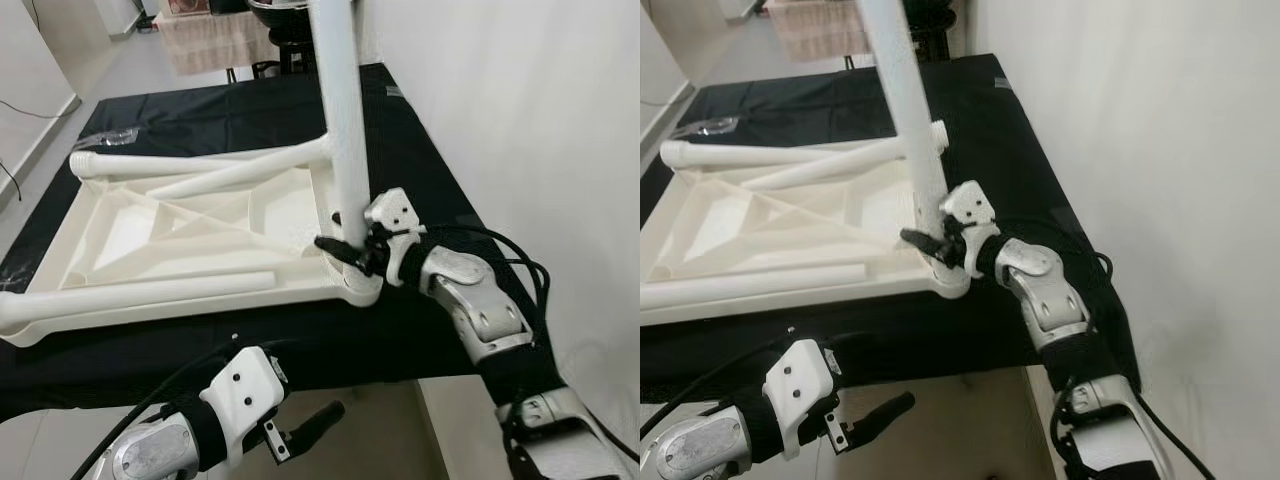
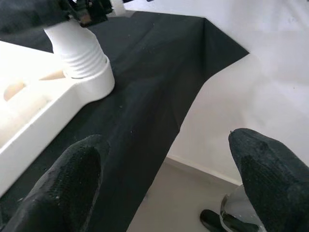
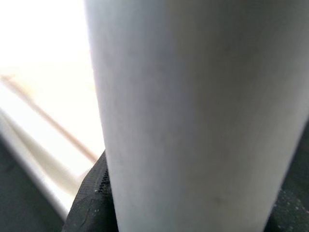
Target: Building children table
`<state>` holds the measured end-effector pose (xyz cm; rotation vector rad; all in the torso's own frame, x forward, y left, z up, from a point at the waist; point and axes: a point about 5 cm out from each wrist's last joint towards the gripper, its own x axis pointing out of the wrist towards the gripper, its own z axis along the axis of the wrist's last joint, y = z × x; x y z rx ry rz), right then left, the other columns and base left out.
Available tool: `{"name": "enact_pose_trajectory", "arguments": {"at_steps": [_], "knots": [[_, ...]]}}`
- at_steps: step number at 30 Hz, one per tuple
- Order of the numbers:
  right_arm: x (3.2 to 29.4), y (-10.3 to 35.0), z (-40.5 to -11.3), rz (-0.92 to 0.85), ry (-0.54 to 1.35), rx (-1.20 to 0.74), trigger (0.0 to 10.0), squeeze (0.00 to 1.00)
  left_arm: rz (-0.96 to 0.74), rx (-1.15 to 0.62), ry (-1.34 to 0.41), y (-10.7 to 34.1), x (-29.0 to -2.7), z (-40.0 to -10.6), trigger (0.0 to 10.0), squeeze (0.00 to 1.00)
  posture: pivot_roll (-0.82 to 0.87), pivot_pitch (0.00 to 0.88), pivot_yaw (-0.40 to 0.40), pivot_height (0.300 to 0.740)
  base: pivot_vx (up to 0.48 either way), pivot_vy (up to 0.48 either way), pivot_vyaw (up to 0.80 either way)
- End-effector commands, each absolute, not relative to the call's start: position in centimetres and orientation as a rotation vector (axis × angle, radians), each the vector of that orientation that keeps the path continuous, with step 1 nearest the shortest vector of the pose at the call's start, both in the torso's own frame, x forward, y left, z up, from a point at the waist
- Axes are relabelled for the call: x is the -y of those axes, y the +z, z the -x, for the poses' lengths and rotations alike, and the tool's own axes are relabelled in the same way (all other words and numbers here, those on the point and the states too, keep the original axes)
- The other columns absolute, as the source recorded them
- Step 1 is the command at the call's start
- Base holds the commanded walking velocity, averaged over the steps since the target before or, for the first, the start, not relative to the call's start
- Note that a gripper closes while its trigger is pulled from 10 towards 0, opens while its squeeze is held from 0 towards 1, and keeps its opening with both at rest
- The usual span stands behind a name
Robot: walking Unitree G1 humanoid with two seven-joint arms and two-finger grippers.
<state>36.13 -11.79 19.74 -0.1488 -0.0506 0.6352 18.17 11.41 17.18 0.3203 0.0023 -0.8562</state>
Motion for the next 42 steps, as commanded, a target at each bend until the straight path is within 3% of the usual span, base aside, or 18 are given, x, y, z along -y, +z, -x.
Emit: {"name": "enact_pose_trajectory", "arguments": {"at_steps": [1, 7, 12, 15, 17, 22, 29, 36, 42], "knots": [[14.2, 14.7, -35.8, 0.135, 0.477, -0.191, 10.0, 0.00, -0.321, -0.012, -0.858, 17.2, -11.3, -17.9, 10.0, 0.00, 0.08, 0.233, 0.051, 0.740, 0.000, 0.000, 0.00], [14.9, 14.5, -35.3, 0.033, 0.291, -0.157, 10.0, 0.00, -0.322, -0.012, -0.859, 17.2, -11.4, -17.8, 10.0, 0.00, 0.08, 0.234, 0.058, 0.740, 0.000, 0.000, 0.00], [14.5, 15.0, -34.8, 0.016, 0.288, -0.084, 10.0, 0.00, -0.325, -0.010, -0.862, 17.3, -11.4, -18.0, 10.0, 0.00, 0.07, 0.232, 0.070, 0.740, 0.000, 0.000, 0.00], [13.2, 15.1, -33.9, 0.049, 0.435, 0.006, 10.0, 0.00, -0.330, -0.003, -0.869, 17.5, -11.3, -18.2, 10.0, 0.00, 0.08, 0.231, 0.076, 0.740, 0.000, 0.000, 0.00], [13.2, 15.1, -33.9, 0.049, 0.435, 0.006, 10.0, 0.00, -0.330, -0.003, -0.869, 17.5, -11.3, -18.2, 10.0, 0.00, 0.08, 0.231, 0.076, 0.740, 0.000, 0.000, 0.00], [12.5, 15.3, -33.2, -0.024, 0.619, 0.069, 10.0, 0.00, -0.337, 0.001, -0.860, 17.7, -11.6, -18.3, 10.0, 0.00, 0.09, 0.229, 0.075, 0.740, 0.000, 0.000, 0.00], [12.1, 15.6, -33.4, 0.108, 0.908, 0.016, 10.0, 0.00, -0.338, 0.007, -0.848, 17.9, -11.6, -18.4, 10.0, 0.00, 0.09, 0.233, 0.067, 0.740, 0.000, 0.000, 0.00], [12.5, 15.8, -33.9, 0.282, 1.066, -0.052, 10.0, 0.00, -0.334, 0.009, -0.845, 18.0, -11.6, -18.3, 10.0, 0.00, 0.09, 0.243, 0.060, 0.740, 0.000, 0.000, 0.00], [13.1, 16.0, -33.9, 0.257, 1.167, -0.094, 10.0, 0.00, -0.333, 0.004, -0.841, 18.0, -11.7, -18.0, 10.0, 0.00, 0.09, 0.246, 0.059, 0.740, 0.000, 0.000, 0.00]]}}
